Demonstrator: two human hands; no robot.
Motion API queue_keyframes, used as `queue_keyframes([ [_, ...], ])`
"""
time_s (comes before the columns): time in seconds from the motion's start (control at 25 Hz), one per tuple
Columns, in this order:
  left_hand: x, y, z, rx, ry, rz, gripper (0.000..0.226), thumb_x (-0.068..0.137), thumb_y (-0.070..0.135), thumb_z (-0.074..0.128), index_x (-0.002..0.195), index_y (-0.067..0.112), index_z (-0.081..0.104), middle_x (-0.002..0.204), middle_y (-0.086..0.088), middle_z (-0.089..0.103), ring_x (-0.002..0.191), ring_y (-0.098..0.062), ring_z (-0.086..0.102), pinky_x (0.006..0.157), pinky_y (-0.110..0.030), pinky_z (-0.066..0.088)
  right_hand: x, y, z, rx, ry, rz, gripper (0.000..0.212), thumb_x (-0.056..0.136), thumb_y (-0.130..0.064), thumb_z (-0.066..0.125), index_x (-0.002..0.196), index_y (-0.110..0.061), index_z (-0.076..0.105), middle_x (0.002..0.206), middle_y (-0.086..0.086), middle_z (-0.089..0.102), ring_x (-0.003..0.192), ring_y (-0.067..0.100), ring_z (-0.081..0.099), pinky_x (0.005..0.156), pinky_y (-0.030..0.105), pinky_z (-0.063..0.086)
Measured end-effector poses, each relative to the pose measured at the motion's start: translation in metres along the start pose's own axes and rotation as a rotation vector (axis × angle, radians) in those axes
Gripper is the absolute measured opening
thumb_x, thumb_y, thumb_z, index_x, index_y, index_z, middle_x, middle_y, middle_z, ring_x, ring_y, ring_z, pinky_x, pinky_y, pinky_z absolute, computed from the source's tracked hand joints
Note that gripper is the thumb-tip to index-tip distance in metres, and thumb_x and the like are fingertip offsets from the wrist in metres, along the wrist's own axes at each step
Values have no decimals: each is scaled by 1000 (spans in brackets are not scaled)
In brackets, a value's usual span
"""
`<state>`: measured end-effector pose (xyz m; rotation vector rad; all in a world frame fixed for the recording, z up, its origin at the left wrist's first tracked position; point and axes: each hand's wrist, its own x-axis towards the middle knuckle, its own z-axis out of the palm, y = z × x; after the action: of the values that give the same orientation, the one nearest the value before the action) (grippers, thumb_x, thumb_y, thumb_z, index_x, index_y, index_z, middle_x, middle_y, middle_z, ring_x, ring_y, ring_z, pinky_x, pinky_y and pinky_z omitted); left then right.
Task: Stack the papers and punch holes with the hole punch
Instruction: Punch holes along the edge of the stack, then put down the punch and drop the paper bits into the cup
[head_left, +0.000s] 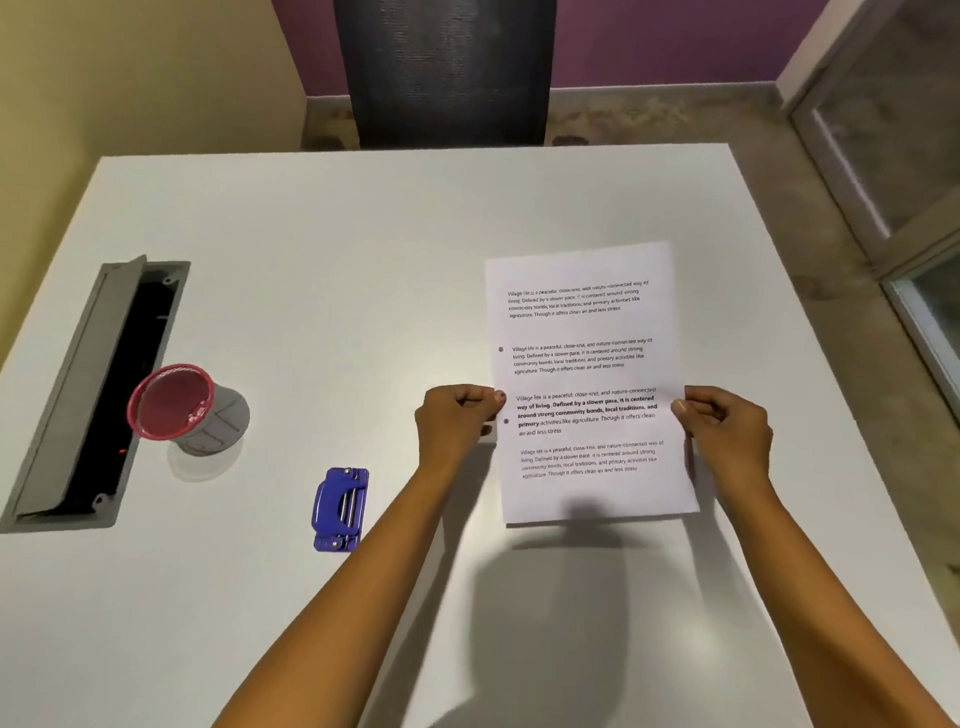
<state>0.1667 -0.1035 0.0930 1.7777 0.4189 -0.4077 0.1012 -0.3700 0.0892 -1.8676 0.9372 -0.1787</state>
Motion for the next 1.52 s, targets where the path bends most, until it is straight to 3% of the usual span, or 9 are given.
queue_keyframes([
  [0.2,42,13,60,87,-23,25,13,81,13,72,79,1,75,76,-10,72,65,-17,64,76,-28,56,61,2,6,-57,119,84,22,81,-9,70,103,-13,73,90,3,72,87,13,62,83,18,41],
  [0.4,72,6,102,163,-24,-2,19,83,9,67,76,-8,72,85,-19,75,80,-23,68,65,-19,42,107,9,19,-70,194,152,25,81,-2,70,106,-5,72,105,14,73,92,16,62,85,14,39],
  [0.56,85,4,122,193,-8,9,17,84,10,66,83,-7,71,93,-17,74,86,-27,68,74,-27,50,128,19,28,-66,246,162,21,82,5,65,101,0,73,97,20,73,74,19,58,49,-7,32],
  [0.72,92,5,132,226,-6,25,14,84,9,65,81,-5,67,88,-16,72,80,-27,66,69,-27,47,138,26,30,-138,286,192,23,81,6,61,99,-3,74,99,17,74,89,20,64,75,11,40],
  [0.96,95,0,137,409,-12,85,25,82,4,55,60,7,44,65,-12,46,60,-27,38,57,-32,34,142,31,36,-227,293,167,21,82,6,60,98,-1,72,99,18,73,98,29,67,81,21,43],
  [1.12,94,0,138,437,-5,82,21,87,11,60,73,10,45,82,-8,50,85,-36,62,69,-37,47,141,32,37,-262,315,126,19,81,6,62,97,1,70,99,19,73,98,32,66,85,26,45],
  [1.24,94,2,139,441,-12,58,21,85,11,64,75,-2,51,80,-20,50,94,-42,61,70,-43,48,136,31,35,-233,322,114,20,80,7,58,96,2,70,97,18,73,96,32,67,83,27,47],
  [1.36,90,4,130,391,-35,63,24,82,14,68,86,-8,62,85,-19,58,93,-37,62,65,-34,40,118,27,34,-241,347,-11,22,81,10,53,93,1,69,95,19,72,90,33,67,77,25,45],
  [1.52,68,-2,98,281,8,139,9,82,3,60,74,-1,61,87,-17,72,87,-26,68,75,-34,50,73,24,40,-238,301,-221,19,83,7,57,95,-4,68,99,17,66,90,30,62,80,28,46],
])
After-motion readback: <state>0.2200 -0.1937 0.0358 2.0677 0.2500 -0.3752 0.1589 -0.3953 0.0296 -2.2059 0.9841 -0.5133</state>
